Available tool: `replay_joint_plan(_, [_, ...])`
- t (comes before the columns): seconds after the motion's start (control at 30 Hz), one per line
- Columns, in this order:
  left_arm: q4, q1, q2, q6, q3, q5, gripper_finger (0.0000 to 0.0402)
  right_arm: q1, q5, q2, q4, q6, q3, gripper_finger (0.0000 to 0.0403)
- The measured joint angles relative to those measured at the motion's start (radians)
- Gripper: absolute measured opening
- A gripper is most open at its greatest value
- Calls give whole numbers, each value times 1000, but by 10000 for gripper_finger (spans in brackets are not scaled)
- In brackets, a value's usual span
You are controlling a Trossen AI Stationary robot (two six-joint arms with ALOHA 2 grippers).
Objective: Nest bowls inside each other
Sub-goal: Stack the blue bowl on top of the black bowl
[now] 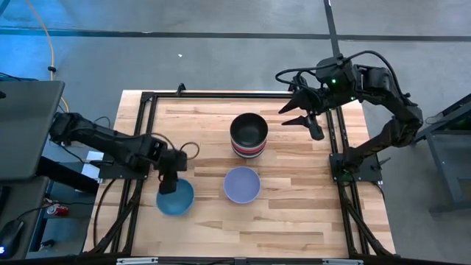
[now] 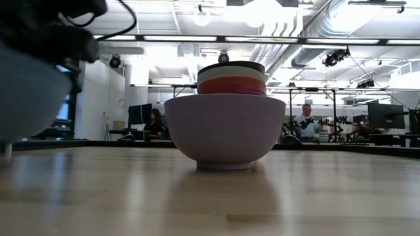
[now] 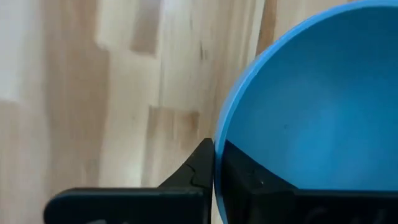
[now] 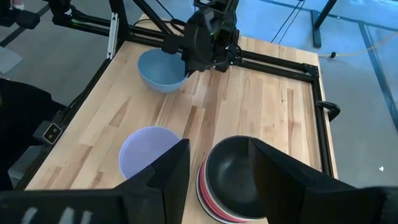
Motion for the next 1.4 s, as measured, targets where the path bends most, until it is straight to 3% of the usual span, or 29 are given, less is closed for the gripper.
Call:
replay_joint_plan(0.27, [-88, 221, 0, 193, 198, 2, 2, 0, 0, -2, 18, -7, -79, 158])
replay_joint_plan(0.57, [-230, 441, 83, 413, 570, -13, 1, -2, 0, -3, 40, -15, -163, 158])
replay_joint_plan(0.9, [-348, 542, 400, 577, 1066, -13, 0, 0, -147, -36, 86, -51, -209, 158])
replay_joint_plan(1.4, [-495, 614, 912, 691, 1652, 27, 0, 56, -154, -167, 79, -29, -312, 158])
